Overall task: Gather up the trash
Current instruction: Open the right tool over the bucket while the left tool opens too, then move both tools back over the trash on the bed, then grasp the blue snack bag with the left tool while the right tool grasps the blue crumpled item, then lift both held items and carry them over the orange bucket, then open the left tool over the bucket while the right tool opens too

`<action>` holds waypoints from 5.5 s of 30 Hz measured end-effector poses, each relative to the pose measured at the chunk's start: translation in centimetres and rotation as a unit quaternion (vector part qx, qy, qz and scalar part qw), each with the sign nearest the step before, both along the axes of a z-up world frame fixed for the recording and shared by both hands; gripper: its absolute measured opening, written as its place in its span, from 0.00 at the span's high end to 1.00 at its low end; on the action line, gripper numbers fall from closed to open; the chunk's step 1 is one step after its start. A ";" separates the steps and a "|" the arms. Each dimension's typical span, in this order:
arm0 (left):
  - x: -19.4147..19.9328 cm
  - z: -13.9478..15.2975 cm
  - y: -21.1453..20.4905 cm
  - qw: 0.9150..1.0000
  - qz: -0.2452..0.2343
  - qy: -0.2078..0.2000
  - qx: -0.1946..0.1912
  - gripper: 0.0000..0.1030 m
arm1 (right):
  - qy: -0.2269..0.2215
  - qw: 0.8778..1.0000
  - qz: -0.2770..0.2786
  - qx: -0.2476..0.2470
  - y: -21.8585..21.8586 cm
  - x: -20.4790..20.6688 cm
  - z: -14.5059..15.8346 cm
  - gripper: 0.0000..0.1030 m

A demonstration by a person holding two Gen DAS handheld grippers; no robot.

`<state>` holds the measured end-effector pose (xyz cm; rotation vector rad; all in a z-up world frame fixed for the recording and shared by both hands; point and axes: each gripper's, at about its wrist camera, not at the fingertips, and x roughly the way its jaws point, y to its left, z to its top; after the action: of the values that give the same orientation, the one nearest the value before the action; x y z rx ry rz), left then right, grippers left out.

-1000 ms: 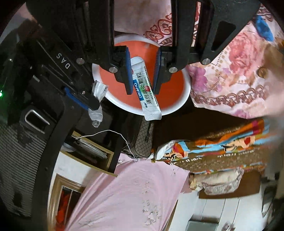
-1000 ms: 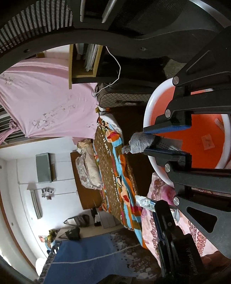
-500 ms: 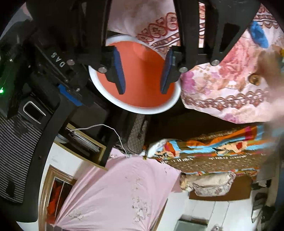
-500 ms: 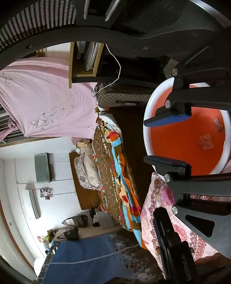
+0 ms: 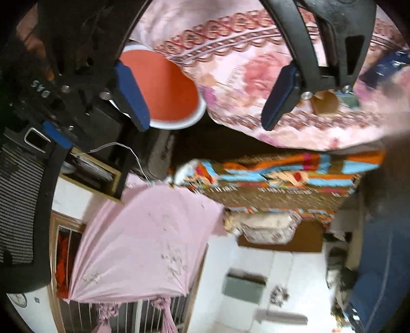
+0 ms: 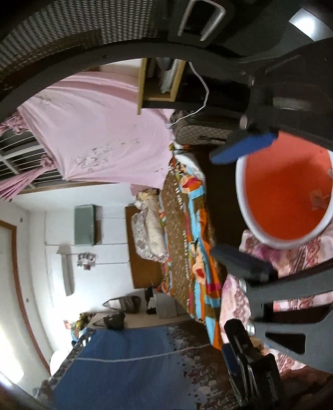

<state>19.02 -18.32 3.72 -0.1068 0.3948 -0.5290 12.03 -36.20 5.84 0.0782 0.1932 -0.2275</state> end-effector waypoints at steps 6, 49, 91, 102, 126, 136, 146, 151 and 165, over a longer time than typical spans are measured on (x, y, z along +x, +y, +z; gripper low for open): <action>-1.7 0.9 3.0 0.997 0.047 -0.056 0.000 0.11 | -0.035 0.999 0.016 -0.003 1.6 -0.7 1.2 0.08; -3.1 -4.7 21.4 0.975 0.203 0.012 0.084 0.13 | 0.077 0.976 0.204 -0.026 19.1 4.6 -4.6 0.00; 1.3 -7.1 18.7 0.973 0.054 0.151 0.169 0.92 | 0.275 0.933 0.233 0.002 20.1 9.4 -9.1 0.84; -2.2 -4.5 15.9 0.991 0.052 0.067 0.102 0.93 | 0.157 0.956 0.247 0.014 18.2 4.6 -6.5 0.84; -5.0 1.3 2.2 0.990 -0.028 -0.129 0.040 0.93 | -0.035 0.994 0.095 -0.041 5.5 -1.6 0.2 0.83; -3.9 0.6 -2.6 0.992 -0.071 -0.097 0.029 0.93 | -0.014 0.998 0.043 -0.031 0.4 -0.7 -0.8 0.83; -2.4 -0.8 -5.9 0.994 -0.094 -0.046 0.040 0.92 | 0.037 0.999 0.026 -0.003 -2.4 1.4 -3.0 0.83; -1.8 -1.3 -7.4 0.993 -0.105 -0.028 0.051 0.92 | 0.045 0.999 0.019 0.003 -2.8 1.2 -3.6 0.83; 1.4 -3.1 -9.2 0.985 -0.142 0.084 0.051 0.91 | 0.086 0.996 -0.002 0.032 -4.3 2.1 -4.7 0.83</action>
<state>20.41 -27.54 0.63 0.0045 0.6063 -0.7818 14.11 -40.54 1.15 0.1222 0.3712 -0.2324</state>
